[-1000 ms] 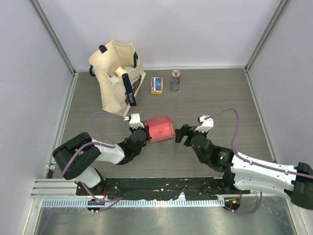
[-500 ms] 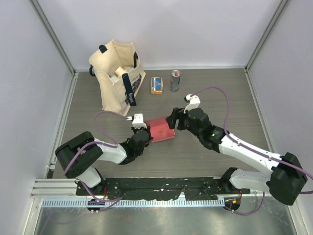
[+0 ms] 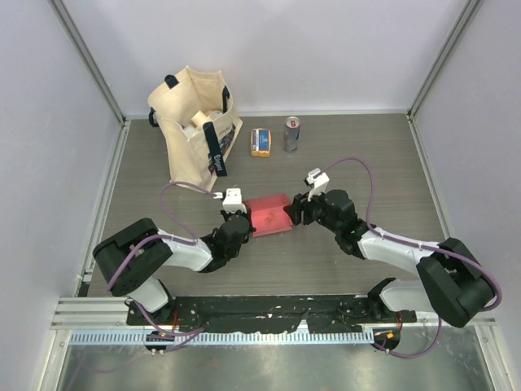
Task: Fold the paper box
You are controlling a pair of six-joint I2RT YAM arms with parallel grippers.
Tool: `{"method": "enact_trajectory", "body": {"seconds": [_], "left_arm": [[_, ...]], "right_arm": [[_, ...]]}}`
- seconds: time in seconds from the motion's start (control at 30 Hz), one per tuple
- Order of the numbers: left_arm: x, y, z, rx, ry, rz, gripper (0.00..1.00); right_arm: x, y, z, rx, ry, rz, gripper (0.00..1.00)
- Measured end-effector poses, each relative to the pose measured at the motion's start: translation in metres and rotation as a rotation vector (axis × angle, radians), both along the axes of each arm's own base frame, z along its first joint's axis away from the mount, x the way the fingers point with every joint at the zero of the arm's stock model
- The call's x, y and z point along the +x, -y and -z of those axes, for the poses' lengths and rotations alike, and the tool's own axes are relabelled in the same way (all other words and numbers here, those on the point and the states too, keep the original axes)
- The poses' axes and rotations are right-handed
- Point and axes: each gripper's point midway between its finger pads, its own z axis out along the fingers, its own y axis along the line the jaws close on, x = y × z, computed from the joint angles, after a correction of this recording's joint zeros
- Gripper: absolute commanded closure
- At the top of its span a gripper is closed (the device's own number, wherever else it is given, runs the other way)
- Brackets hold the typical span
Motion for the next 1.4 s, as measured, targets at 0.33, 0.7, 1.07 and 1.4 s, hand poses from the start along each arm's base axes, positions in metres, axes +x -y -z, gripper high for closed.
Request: {"method": "enact_trajectory", "body": {"seconds": [0.33,0.7,1.07,1.4], "left_arm": [[0.0,0.001,0.0,0.021,0.003,0.01,1.0],[0.007,0.005,-0.001,0.061,0.004,-0.001,1.0],[0.016,0.009,-0.001,0.085,-0.002,-0.035,1.0],[0.012,0.016,0.0,0.061,-0.006,-0.016,1.0]], "right_arm": [[0.018,-0.012,-0.005,-0.024,0.051,-0.068,0.69],[0.024,-0.014,-0.003,0.028,0.005,-0.008,0.98],[0.023,-0.014,-0.003,0.028,0.093,0.33,0.98],[-0.002,0.002,0.011,0.092,0.226,0.437,0.98]]}}
